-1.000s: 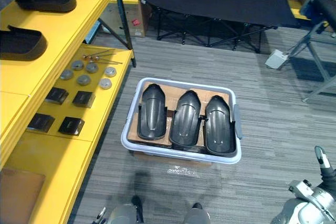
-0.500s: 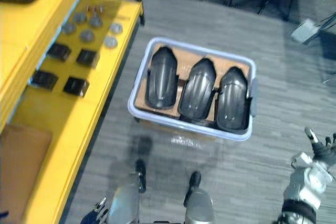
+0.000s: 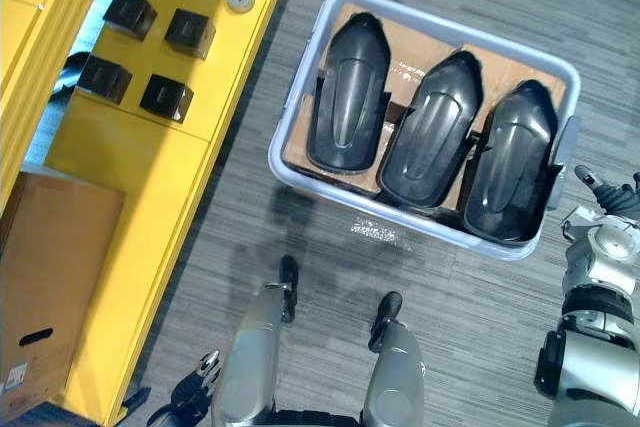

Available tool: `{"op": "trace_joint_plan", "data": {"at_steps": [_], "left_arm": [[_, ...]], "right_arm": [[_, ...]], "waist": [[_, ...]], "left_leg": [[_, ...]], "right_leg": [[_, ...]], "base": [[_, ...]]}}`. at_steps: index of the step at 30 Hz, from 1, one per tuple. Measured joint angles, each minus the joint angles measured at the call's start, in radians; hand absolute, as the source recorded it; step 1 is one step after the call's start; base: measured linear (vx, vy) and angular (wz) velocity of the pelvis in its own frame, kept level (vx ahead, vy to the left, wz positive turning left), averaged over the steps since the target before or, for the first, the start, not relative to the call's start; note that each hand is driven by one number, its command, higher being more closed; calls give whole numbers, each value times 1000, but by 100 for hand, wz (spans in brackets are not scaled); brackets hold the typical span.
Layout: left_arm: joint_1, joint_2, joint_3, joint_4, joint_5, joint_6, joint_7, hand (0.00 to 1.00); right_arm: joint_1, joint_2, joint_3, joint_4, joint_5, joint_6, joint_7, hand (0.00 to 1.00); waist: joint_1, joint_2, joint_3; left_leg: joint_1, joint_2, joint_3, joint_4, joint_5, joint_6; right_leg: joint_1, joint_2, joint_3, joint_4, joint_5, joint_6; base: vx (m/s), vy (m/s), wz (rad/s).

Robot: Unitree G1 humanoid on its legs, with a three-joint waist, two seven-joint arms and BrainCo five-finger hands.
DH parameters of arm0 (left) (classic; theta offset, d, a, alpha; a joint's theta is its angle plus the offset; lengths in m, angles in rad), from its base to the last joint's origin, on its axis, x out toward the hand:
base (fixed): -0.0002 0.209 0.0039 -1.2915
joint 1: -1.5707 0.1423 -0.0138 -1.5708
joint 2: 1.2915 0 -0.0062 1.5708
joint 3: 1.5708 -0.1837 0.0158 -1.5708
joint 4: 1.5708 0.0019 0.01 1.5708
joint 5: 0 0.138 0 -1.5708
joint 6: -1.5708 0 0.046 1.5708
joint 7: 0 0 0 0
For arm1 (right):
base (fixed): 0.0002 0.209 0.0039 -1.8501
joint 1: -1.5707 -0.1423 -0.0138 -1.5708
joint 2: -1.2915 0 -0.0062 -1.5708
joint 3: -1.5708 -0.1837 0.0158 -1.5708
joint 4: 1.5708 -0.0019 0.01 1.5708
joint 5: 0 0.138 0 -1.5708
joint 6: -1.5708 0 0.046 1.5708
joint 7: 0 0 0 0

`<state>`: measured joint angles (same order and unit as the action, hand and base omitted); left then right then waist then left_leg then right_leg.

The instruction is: Walk over and take plastic housings, then place them on the shelf

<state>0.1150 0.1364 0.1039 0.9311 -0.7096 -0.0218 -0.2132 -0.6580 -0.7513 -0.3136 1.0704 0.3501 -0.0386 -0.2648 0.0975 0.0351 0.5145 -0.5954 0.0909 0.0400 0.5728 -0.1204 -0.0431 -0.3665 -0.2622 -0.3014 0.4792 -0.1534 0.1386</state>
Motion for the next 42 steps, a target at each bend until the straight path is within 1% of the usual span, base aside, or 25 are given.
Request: {"op": "trace_joint_plan", "data": {"at_steps": [2, 3, 5, 6, 7, 8, 10, 12, 14, 15, 17, 19, 20, 22, 24, 25, 26, 28, 29, 31, 36, 38, 40, 41, 42], "left_arm": [[-6, -7, -9, 9, -1, -1, 0, 0], [-15, -16, -19, 26, -13, -3, -1, 0], [-17, -30, -36, 36, -33, -8, -2, 0], [-17, -37, -46, 37, -40, -15, -7, 0], [-18, -38, -51, 37, -41, -22, -8, 0], [-19, -39, -53, 37, -42, -24, -9, 0], [-40, -50, -71, 56, -72, -34, -16, 0], [-49, -61, -75, 68, -80, -37, -29, 0], [-49, -67, -78, 68, -111, -42, -37, 0], [-50, -68, -79, 69, -117, -42, -40, 0], [-54, -70, -78, 72, -118, -42, -50, 0], [-60, -74, -76, 72, -118, -43, -67, 0], [-61, -77, -75, 72, -119, -44, -75, 0], [-66, -81, -69, 74, -126, -44, -81, 0], [-68, -92, -53, 76, -141, -47, -87, 0], [-68, -102, -38, 77, -144, -54, -90, 0], [-68, -107, -34, 79, -146, -60, -95, 0], [-69, -114, -36, 78, -145, -68, -120, 0], [-69, -115, -36, 78, -145, -70, -123, 0], [-69, -116, -35, 76, -146, -72, -132, 0], [-68, -118, -27, 70, -146, -81, -153, 0], [-67, -118, -26, 65, -146, -86, -154, 0], [-67, -117, -22, 62, -147, -94, -156, 0], [-66, -116, -18, 61, -151, -103, -160, 0], [-66, -115, -16, 61, -157, -106, -160, 0]], "right_arm": [[-29, -23, 23, 20, -51, 16, 0, 0], [-47, -44, 35, 32, -56, 17, 0, 0], [-72, -66, 61, 52, -80, 23, 0, 0], [-79, -79, 62, 59, -91, 30, 1, 0], [-93, -89, 67, 69, -100, 46, 1, 0], [-104, -95, 79, 81, -112, 51, 2, 0], [-121, -122, 104, 107, -132, 62, 2, 0], [-145, -122, 108, 126, -136, 67, 1, 0], [-168, -151, 115, 128, -138, 66, -2, 0], [-177, -172, 130, 130, -145, 69, -2, 100], [-198, -198, 147, 131, -175, 77, 0, 100], [-217, -223, 151, 143, -191, 97, -30, 100], [-216, -249, 172, 148, -210, 114, -41, 100], [-219, -280, 183, 158, -228, 135, -43, 100], [-220, -300, 213, 157, -259, 144, -45, 100], [-220, -305, 228, 157, -288, 148, -49, 100], [-220, -308, 242, 157, -297, 151, -56, 100], [-221, -321, 259, 151, -343, 160, -66, 100], [-221, -323, 261, 146, -359, 166, -66, 100], [-221, -325, 300, 140, -406, 174, -69, 100], [-218, -314, 324, 142, -444, 199, -63, 100], [-217, -297, 324, 142, -444, 195, -63, 100], [-217, -279, 324, 132, -444, 157, -64, 100], [-217, -264, 324, 117, -445, 127, -65, 100], [-217, -257, 324, 110, -445, 110, -66, 100]], "waist": [[4, 14, 8], [5, 26, 12], [6, 39, 18], [8, 52, 23], [11, 60, 22], [11, 65, 23], [31, 93, 26], [38, 105, 26], [49, 114, 24], [53, 116, 23], [59, 124, 18], [70, 124, 18], [79, 129, 15], [90, 130, 14], [96, 131, 14], [102, 136, 10], [104, 140, 8], [107, 160, -6], [107, 163, -8], [106, 164, -9], [104, 163, -8], [99, 162, -7], [88, 155, -3], [83, 145, 3], [81, 139, 6]], "left_leg": [[-24, 0, -4, 9, 0, 0], [-35, 0, -6, 12, 0, 0], [-44, -6, -5, 12, 1, -2], [-50, -9, -5, 12, 2, -2], [-62, -14, -5, 11, 2, -1], [-70, -15, -6, 11, 3, -1], [-95, -19, -6, 12, 13, -2], [-116, -23, -8, 14, 22, 7], [-145, -30, -8, 28, 25, 10], [-157, -34, -9, 38, 26, 10], [-193, -43, -33, 69, 25, 10], [-225, -48, -45, 90, 23, 8], [-247, -50, -57, 106, 19, 5], [-273, -50, -62, 129, 7, -1], [-282, -50, -62, 136, 6, -2], [-283, -47, -65, 136, 7, -4], [-283, -46, -67, 137, 8, -4], [-282, -44, -77, 136, 11, -9], [-282, -43, -79, 136, 12, -10], [-277, -35, -84, 138, 17, -12], [-237, -21, -94, 139, 23, -24], [-219, -11, -102, 139, 19, -29], [-192, -2, -110, 137, 16, -33], [-170, 3, -111, 132, 14, -35], [-157, 6, -112, 130, 12, -35]], "right_leg": [[-27, -3, 1, 20, -4, -3], [-38, -8, 1, 28, -4, -3], [-54, -18, 2, 39, -5, -3], [-60, -22, 2, 44, -5, -2], [-76, -29, 2, 52, -6, -2], [-89, -31, 2, 55, -6, -2], [-115, -36, 3, 65, -5, -1], [-138, -41, 3, 77, -5, -1], [-176, -54, 3, 110, -15, 0], [-191, -62, 3, 129, -23, 1], [-217, -71, -5, 173, -43, -1], [-246, -83, -16, 215, -63, -8], [-264, -87, -22, 240, -75, -10], [-290, -97, -23, 280, -92, -14], [-307, -104, -21, 304, -105, -22], [-309, -104, -20, 309, -108, -28], [-309, -103, -21, 311, -109, -29], [-309, -100, -26, 318, -112, -30], [-309, -99, -26, 319, -112, -30], [-307, -90, -29, 326, -118, -36], [-259, -72, -44, 324, -127, -40], [-232, -63, -53, 311, -127, -40], [-194, -44, -62, 294, -127, -41], [-170, -37, -64, 283, -127, -41], [-154, -33, -68, 276, -127, -40]], "base": [[-103, 21, 3], [-85, 19, 2], [-53, 17, 2], [-66, 24, 5], [-59, 19, 6], [-42, 10, 5], [-1, 0, 2], [9, -8, 5], [17, -11, 7], [9, -10, 17], [-2, -13, 23], [-40, -18, 20], [-58, -15, 17], [-65, -7, 10], [-66, -15, 1], [-52, -22, -2], [-37, -25, -2], [-31, -36, 1], [-22, -50, -2], [-8, -50, -4], [8, -72, 1], [10, -51, -4], [5, -56, 0], [-1, -42, -3], [0, 0, 0]]}}
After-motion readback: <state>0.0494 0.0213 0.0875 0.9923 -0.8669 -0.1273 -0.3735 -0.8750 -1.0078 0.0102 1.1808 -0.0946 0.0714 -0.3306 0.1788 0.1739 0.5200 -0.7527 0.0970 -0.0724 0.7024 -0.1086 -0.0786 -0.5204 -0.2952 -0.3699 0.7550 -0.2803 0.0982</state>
